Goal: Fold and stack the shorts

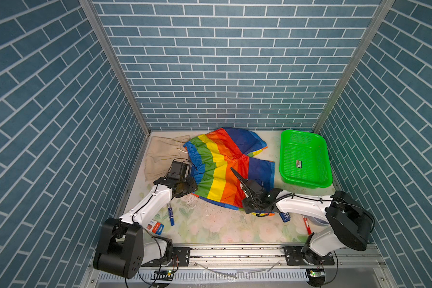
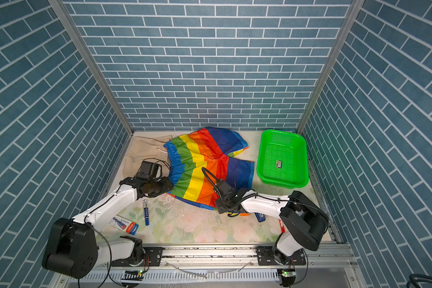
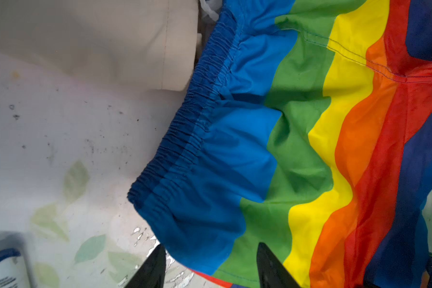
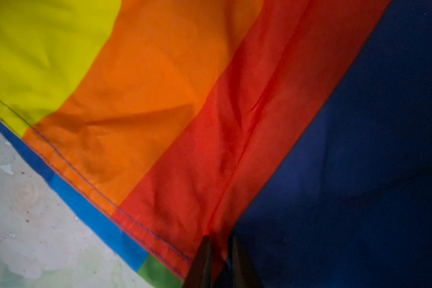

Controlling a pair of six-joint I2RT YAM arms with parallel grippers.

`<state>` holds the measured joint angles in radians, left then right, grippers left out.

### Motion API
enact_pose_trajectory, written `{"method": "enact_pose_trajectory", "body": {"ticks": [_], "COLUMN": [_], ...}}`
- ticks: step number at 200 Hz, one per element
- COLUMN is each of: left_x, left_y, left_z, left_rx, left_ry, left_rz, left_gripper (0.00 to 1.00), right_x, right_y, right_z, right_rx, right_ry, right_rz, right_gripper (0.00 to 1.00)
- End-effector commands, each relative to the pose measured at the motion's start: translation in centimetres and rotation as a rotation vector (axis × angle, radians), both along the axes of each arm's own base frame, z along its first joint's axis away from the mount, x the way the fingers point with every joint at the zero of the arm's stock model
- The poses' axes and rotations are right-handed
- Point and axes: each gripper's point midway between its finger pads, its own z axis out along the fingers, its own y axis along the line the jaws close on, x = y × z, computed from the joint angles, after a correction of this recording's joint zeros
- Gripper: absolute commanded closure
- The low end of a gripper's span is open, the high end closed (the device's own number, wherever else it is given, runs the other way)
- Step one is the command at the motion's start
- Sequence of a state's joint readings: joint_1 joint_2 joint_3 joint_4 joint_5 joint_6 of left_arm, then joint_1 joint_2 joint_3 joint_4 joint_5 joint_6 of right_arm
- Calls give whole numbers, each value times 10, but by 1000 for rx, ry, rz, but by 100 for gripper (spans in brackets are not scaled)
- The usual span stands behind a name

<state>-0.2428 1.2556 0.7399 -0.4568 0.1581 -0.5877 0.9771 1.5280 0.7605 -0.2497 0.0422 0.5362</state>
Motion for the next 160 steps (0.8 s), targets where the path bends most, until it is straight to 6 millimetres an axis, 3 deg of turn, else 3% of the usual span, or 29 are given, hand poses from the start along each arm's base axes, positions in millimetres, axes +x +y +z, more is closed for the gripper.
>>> {"method": "enact_pose_trajectory", "body": {"ticks": [1,24,39,71,113,137,160], "left_x": [-8,-8,-15,-6,8,10,8], "left_y": [7,12,18,17,13,12,14], "left_z": [-9,-17,-32,-41,-42,-45,-50], "left_rx": [40,65,94,84,67,71,80], "left_ry": [19,29,61,45,22,28,39], "left_rz": [15,30,41,64,77,72,77], "left_gripper": [41,35,34,34,37,48,58], "right_x": [-10,-14,-15,-14,-16,-26,-42], "right_y": [-16,-17,-18,-21,-72,-107,-122], "right_z": [-17,-20,-18,16,57,56,43], "right_rx": [-72,-83,-88,-25,-144,-269,-299], "right_ry": [18,17,11,-73,-178,-133,-55], "right_rz": [-16,-8,-3,13,-7,-77,-125], "right_gripper": [86,86,86,79,59,50,47]}}
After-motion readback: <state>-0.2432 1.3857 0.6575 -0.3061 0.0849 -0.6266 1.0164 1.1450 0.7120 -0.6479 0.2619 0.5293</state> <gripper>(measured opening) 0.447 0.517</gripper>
